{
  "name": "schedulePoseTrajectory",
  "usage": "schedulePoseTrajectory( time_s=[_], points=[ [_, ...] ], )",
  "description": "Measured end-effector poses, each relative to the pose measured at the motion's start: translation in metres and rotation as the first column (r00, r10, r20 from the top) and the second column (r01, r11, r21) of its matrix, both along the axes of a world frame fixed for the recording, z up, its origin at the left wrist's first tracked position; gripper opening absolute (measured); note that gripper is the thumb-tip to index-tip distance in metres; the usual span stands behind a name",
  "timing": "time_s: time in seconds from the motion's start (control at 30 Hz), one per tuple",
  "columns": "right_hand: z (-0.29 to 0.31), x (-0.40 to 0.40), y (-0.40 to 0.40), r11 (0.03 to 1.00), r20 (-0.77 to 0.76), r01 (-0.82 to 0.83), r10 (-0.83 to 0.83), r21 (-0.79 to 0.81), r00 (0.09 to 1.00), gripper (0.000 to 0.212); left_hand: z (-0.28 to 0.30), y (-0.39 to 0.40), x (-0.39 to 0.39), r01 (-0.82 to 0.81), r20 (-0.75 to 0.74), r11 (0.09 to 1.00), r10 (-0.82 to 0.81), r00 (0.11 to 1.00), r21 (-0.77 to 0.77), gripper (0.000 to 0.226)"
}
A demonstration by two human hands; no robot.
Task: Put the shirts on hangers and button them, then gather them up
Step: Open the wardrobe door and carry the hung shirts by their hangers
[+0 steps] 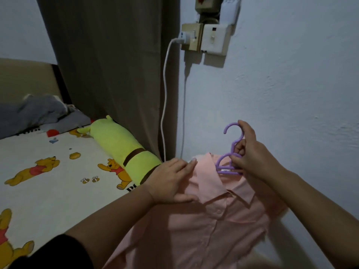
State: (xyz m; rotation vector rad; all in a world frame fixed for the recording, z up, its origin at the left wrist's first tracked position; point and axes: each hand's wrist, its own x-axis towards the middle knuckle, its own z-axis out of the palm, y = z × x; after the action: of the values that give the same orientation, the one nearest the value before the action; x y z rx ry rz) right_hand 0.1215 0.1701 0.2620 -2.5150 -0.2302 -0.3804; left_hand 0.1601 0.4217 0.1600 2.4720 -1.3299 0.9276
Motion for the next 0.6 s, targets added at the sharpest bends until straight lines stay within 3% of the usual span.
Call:
schedulePoseTrajectory(
  time_s=[0.13,0.27,0.43,0.6],
  points=[
    [-0.008,-0.007,-0.018,1.000,-0.022,0.017,-0.017,0.026,1.000,0.087,-0.010,0.000,0.003,0.001,-0.126,0.995,-0.014,0.992,-0.103,0.083],
    [-0.021,-0.005,-0.013,0.998,-0.076,-0.052,0.054,0.032,0.996,0.092,-0.022,0.023,0.008,-0.223,-0.348,0.937,0.122,0.930,-0.267,0.089],
    [-0.043,0.009,0.014,0.987,-0.143,-0.085,0.105,0.140,0.984,0.095,-0.039,0.049,0.006,-0.472,-0.521,0.857,0.312,0.795,-0.207,0.106],
    [-0.063,0.025,0.030,0.976,-0.169,-0.154,0.180,0.156,0.969,0.097,-0.067,0.064,0.015,-0.670,-0.704,0.742,0.465,0.537,-0.021,0.081]
  ],
)
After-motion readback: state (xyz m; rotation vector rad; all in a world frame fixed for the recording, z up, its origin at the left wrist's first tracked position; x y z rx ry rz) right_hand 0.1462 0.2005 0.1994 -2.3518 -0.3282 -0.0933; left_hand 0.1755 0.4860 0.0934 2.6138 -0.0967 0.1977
